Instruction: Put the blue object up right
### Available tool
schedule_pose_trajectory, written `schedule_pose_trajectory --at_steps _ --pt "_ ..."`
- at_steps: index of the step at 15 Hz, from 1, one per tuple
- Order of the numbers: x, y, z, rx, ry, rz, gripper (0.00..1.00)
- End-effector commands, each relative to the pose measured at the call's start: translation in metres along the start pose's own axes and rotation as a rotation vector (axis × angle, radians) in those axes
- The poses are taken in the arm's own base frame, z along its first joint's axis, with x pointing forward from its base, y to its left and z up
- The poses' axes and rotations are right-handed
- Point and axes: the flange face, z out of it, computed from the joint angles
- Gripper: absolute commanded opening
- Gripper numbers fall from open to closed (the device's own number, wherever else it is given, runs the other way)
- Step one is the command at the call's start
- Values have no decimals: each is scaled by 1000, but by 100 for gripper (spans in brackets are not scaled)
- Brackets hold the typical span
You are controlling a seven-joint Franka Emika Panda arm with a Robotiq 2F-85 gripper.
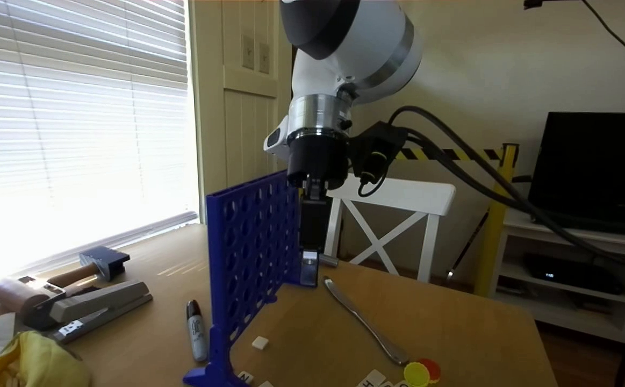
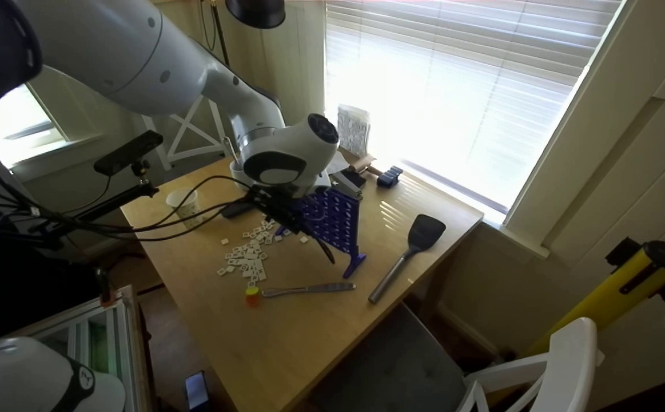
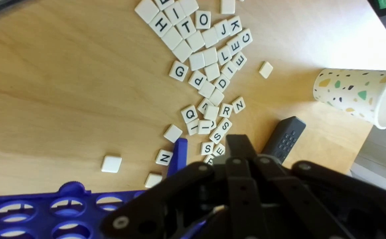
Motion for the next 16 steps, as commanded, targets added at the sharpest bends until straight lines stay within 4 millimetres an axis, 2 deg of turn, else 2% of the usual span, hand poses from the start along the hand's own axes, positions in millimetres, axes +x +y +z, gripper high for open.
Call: schedule_pose_trajectory --at_steps 1,8,16 --pt "24 -18 3 -101 16 -105 0" --pt "43 -45 20 -207 69 -154 0" --pt "57 -43 20 -300 178 -199 0"
